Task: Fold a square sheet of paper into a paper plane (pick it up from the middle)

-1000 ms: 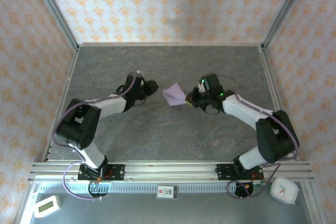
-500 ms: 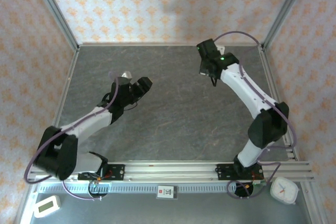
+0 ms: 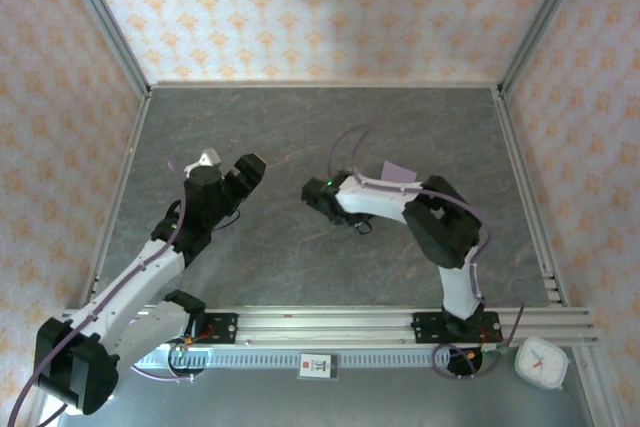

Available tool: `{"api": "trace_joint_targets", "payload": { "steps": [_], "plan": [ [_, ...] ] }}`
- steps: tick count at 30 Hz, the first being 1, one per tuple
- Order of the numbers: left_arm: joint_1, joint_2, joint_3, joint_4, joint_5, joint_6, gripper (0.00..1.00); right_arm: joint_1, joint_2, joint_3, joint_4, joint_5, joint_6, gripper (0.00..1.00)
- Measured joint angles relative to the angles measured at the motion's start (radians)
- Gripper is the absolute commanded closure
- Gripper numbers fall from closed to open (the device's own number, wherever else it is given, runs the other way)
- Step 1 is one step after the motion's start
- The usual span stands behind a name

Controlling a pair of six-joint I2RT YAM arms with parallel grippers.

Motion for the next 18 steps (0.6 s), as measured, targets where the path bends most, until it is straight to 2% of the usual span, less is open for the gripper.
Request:
{"api": "trace_joint_targets", "payload": {
  "steps": [2,4,7,10,13,18],
  "plan": [
    [0.000,-0.011,0.003,-0.024,-0.005,0.001,0.09,0.048,0.033,0.023,0.001,-0.042,0.011,0.56],
    [0.000,-0.006,0.013,-0.056,-0.006,0.005,0.07,0.082,0.061,0.066,0.009,-0.103,0.016,0.43],
    [0.000,0.019,0.040,-0.092,-0.003,0.022,0.03,0.082,0.056,0.135,0.031,-0.200,0.018,0.40],
    [-0.003,0.063,0.076,-0.106,0.014,0.043,0.01,0.024,-0.020,0.166,0.072,-0.302,0.016,0.40],
    [-0.047,0.138,0.119,-0.103,0.021,0.064,0.01,-0.100,-0.169,0.134,0.126,-0.404,0.016,0.41],
    [-0.221,0.369,0.250,-0.074,0.023,0.116,0.01,-0.397,-0.436,-0.072,0.257,-0.583,0.031,0.41]
  ]
}}
